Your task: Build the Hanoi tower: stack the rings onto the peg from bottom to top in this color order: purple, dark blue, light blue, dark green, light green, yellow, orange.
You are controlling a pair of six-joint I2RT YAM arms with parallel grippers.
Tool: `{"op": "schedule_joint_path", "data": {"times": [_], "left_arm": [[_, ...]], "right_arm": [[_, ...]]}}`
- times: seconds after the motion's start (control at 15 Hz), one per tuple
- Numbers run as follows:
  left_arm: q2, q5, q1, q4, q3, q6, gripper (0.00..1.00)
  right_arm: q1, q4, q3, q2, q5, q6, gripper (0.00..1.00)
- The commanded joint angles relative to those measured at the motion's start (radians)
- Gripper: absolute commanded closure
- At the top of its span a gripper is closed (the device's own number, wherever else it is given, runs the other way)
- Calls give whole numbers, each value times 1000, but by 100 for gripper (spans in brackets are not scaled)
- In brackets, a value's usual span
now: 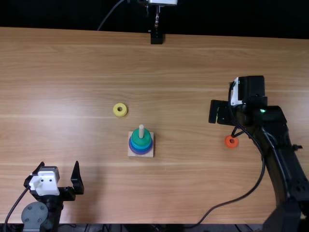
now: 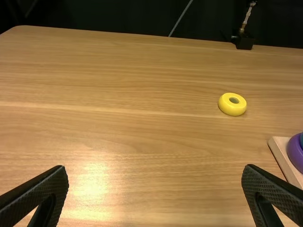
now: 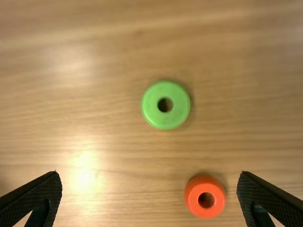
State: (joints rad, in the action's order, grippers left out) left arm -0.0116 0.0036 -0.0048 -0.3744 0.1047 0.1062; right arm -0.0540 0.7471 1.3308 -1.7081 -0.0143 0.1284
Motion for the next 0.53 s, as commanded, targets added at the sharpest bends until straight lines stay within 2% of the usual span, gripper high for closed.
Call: {"op": "schedule_joint_path", "data": {"times": [0.0, 0.47], "left_arm": [[12, -2, 3, -78, -105, -3, 0], [12, -2, 3, -78, -105, -3, 0]], "right_arm": [[2, 1, 48, -48, 5, 21, 0], [3, -6, 174, -271, 5, 24, 0]]}}
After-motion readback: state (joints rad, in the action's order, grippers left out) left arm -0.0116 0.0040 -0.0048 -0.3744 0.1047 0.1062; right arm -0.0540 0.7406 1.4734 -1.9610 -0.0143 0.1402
